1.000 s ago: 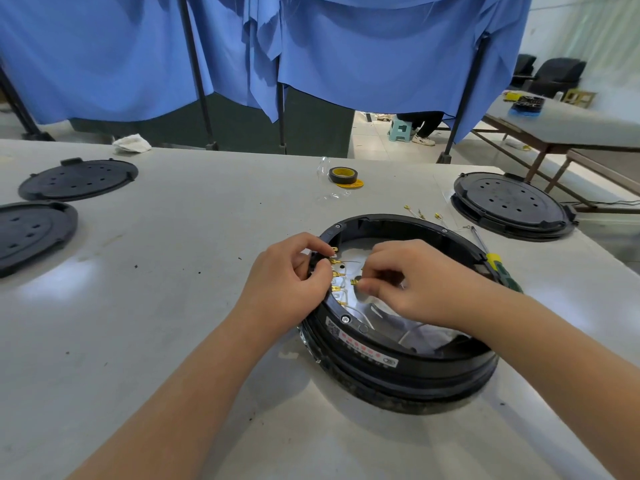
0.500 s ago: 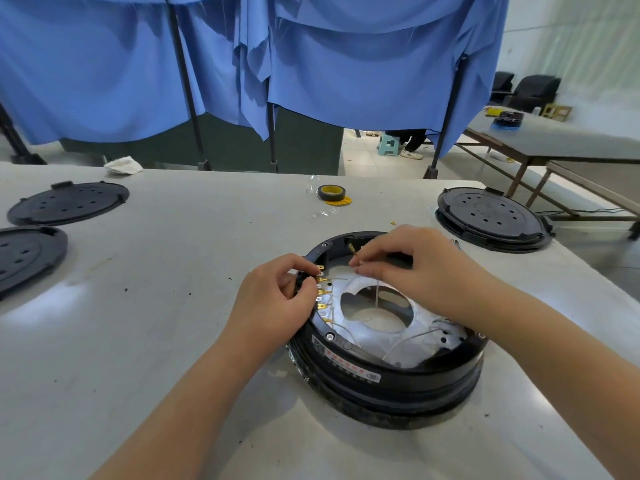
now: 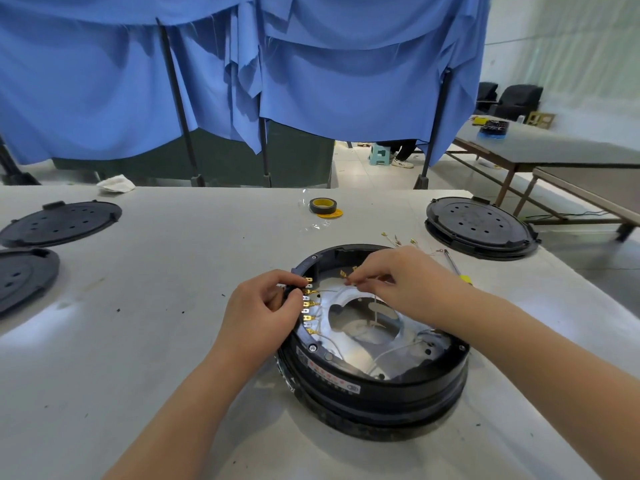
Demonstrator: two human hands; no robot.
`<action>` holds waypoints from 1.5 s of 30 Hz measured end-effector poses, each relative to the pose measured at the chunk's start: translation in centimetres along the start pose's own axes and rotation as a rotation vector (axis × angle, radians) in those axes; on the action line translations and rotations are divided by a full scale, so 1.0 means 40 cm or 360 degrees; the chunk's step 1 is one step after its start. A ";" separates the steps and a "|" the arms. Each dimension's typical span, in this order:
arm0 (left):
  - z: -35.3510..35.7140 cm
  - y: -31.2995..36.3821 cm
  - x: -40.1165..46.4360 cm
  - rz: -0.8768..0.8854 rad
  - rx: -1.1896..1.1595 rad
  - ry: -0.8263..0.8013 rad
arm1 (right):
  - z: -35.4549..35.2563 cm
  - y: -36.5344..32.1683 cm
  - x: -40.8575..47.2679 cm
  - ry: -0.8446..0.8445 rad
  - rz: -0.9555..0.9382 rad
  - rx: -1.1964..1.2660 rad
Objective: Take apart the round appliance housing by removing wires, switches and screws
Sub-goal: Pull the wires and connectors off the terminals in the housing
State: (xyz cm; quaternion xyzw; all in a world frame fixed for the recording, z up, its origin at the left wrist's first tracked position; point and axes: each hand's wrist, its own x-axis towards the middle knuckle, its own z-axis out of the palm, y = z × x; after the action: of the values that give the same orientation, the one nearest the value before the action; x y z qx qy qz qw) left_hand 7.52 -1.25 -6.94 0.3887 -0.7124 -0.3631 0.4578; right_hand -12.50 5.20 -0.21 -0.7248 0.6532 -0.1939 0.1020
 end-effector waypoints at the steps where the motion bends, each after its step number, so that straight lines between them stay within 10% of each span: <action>1: 0.000 -0.001 0.000 0.0001 -0.0006 0.0001 | -0.003 0.003 0.001 0.0030 0.0005 0.0012; 27: 0.010 -0.011 0.005 0.0023 -0.0045 0.0196 | -0.151 0.281 0.147 0.0703 0.0852 0.0535; 45: 0.010 -0.026 0.010 0.0048 -0.0023 0.0176 | 0.006 0.398 0.282 0.0316 0.0945 0.0056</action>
State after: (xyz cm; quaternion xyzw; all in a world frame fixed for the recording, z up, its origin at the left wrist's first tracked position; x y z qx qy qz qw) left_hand 7.28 -1.98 -7.81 0.3941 -0.6891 -0.3391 0.5047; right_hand -26.03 -7.95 -5.15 -0.4779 0.8397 -0.2367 0.1025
